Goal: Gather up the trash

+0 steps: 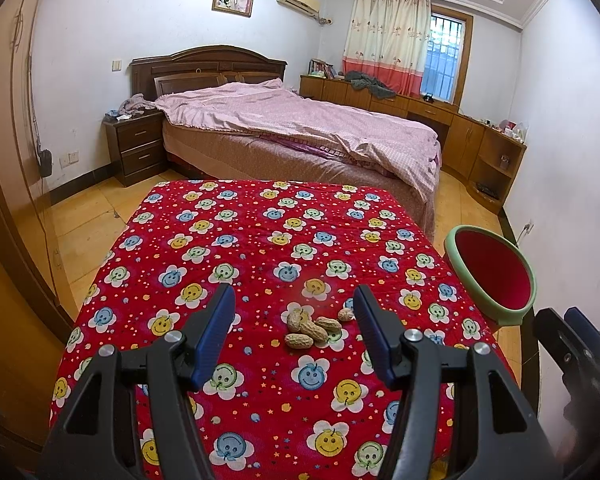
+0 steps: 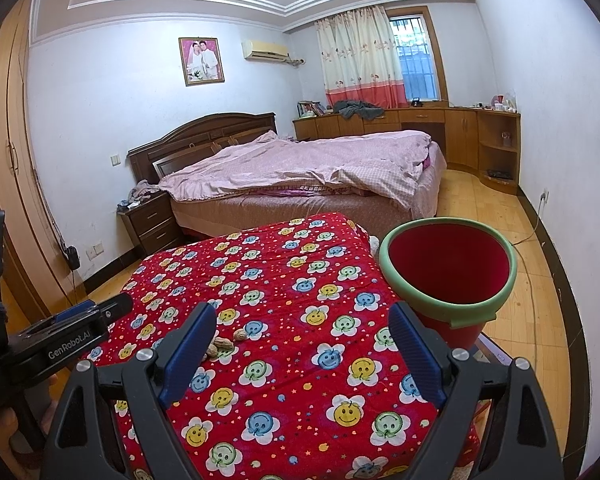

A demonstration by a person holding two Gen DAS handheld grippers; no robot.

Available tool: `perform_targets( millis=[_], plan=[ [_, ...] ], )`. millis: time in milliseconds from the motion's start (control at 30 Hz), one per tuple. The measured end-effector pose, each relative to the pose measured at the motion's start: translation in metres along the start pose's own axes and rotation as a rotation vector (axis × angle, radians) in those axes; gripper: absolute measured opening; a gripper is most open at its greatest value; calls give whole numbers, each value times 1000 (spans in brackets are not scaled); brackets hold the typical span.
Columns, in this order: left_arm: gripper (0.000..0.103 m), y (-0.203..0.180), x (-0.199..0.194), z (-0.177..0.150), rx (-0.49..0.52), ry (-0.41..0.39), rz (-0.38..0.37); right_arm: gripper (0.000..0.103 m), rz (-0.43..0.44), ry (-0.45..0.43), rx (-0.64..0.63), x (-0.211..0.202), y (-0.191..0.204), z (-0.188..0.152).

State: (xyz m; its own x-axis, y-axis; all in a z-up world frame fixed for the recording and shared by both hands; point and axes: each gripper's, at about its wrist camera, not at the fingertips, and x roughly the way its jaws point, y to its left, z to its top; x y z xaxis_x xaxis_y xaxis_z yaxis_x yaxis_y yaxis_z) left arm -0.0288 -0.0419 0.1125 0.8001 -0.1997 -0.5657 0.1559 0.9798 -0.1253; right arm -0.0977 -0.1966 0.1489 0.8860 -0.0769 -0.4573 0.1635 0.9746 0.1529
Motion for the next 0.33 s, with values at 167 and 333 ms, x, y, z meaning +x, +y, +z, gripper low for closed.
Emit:
perform_targets(
  millis=[167,333],
  plan=[
    [61,2,-2,-3,-3,-6,8,90,0,-2,-2,1,1,-5],
    [61,2,-4,-3,-9,-10,18,90,0,-1,-4,1,2,-5]
  ],
)
